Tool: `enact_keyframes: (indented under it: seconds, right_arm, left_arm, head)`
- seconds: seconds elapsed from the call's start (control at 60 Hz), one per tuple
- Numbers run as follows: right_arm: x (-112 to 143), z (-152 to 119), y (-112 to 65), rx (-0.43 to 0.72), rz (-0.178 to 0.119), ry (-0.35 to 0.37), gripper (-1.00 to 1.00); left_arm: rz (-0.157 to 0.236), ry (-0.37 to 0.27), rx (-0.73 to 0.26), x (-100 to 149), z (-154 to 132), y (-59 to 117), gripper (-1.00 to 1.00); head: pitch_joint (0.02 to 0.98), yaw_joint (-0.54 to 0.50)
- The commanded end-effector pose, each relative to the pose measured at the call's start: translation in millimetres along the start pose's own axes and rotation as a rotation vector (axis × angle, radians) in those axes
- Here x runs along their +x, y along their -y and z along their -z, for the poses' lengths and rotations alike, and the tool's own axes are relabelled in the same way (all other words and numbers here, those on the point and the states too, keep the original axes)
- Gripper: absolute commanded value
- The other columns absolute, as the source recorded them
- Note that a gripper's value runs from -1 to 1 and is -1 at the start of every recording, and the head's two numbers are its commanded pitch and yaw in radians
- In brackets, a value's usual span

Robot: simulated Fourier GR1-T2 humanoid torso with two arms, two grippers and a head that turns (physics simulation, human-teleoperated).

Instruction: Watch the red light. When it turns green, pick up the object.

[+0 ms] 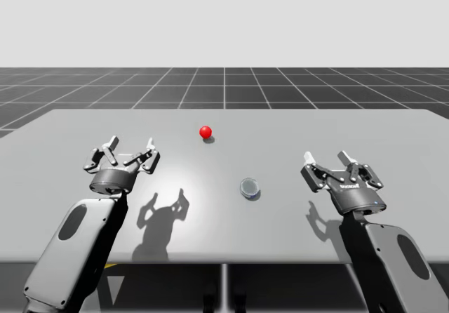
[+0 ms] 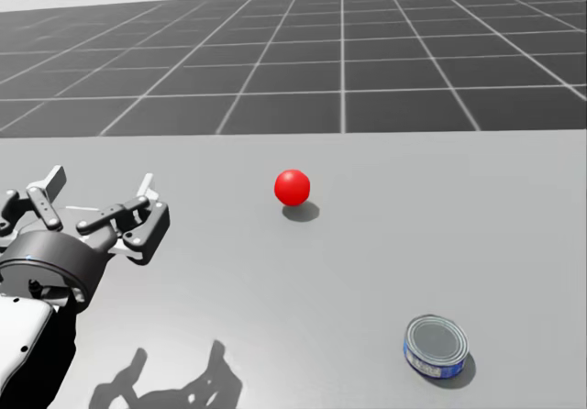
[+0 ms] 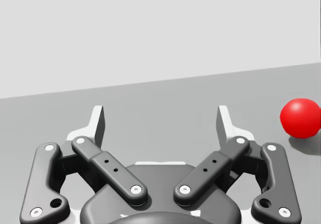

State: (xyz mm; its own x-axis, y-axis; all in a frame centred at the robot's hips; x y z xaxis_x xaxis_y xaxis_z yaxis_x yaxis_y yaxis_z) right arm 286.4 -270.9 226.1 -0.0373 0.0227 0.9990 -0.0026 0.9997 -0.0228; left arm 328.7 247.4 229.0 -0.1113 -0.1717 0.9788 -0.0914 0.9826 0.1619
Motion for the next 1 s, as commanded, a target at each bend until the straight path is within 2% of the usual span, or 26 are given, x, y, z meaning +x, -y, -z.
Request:
enact_keyframes:
  seconds: [0.017,1.0]
  right_arm:
    - [-0.1,0.2,0.1,0.002,-0.004,0.0,-1.0]
    - [0.2,-1.0,-1.1,0.017,-0.002,0.007,-1.0]
  left_arm:
    - [-0.003,0.002,-0.003,0.9,-0.3,0.6,-1.0]
    - [0.0,-0.001,-0.007,0.9,-1.4,1.3,-1.0]
  head:
    - [0.57,0.11]
    - [0.574,0.12]
